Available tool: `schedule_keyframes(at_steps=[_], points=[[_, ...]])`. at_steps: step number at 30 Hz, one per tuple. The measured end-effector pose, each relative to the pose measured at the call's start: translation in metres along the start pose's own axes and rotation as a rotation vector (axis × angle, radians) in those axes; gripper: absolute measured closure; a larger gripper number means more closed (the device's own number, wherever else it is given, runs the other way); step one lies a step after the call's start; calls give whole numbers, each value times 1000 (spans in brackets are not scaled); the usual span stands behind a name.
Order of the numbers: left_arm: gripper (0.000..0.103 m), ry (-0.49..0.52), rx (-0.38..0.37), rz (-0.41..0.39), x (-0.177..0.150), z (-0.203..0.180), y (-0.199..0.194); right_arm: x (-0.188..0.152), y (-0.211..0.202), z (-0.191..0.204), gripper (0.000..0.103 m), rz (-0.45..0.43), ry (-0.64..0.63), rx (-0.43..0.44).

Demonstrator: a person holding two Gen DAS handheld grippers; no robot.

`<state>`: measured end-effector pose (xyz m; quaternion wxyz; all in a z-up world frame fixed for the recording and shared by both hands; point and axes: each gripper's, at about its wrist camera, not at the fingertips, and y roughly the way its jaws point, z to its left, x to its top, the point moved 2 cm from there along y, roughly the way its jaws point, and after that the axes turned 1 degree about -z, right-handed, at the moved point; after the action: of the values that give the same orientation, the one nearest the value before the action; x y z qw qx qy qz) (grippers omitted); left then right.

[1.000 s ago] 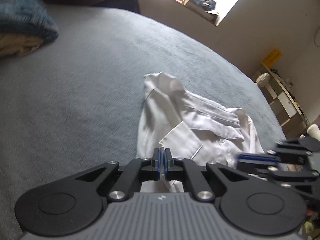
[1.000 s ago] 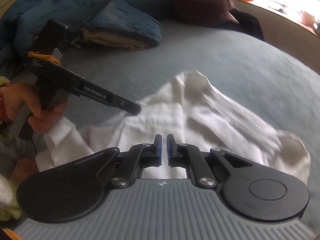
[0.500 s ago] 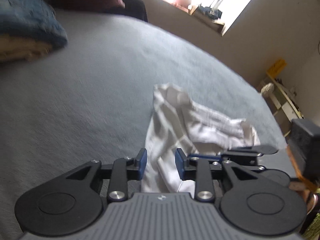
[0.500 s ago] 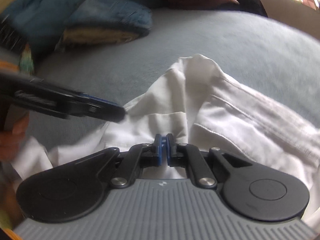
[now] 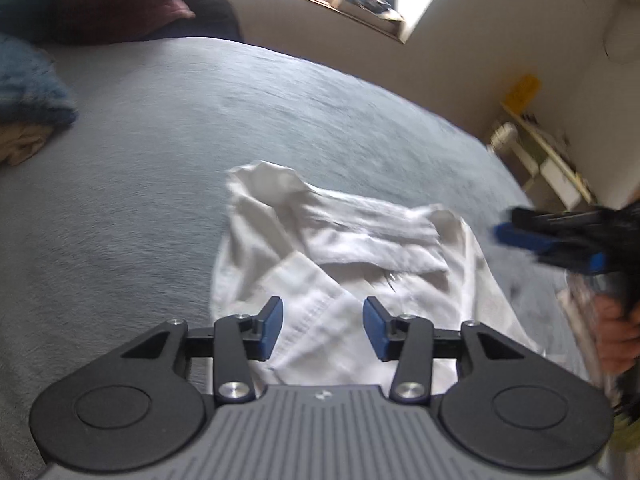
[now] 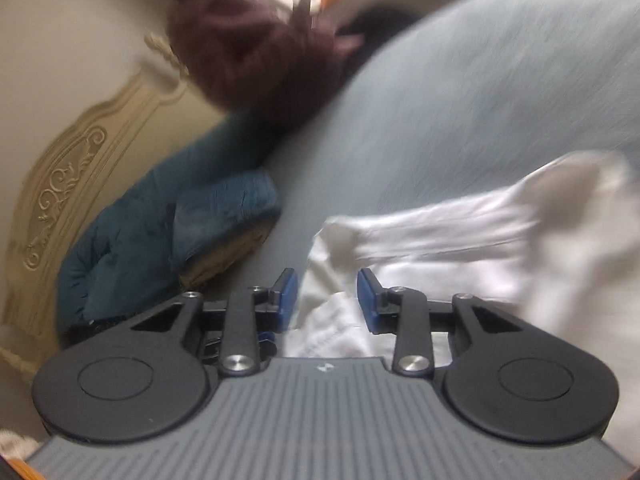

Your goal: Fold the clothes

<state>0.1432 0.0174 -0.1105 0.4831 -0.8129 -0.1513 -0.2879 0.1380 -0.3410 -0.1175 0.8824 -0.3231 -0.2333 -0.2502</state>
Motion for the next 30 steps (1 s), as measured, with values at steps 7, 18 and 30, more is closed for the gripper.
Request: schedule_keyframes(at_steps=[7,18,30], points=[[56,322,-101,70,-17,-85,7,-56,-107,-7,70,0,-5,-167],[54,1185,-140,2,-123,-208,21,-105,-146,-69,70,55,378,-206],[55,1571,-179,-41,-177,-225,38,-88,-133,-41,68,57,-33,-399]])
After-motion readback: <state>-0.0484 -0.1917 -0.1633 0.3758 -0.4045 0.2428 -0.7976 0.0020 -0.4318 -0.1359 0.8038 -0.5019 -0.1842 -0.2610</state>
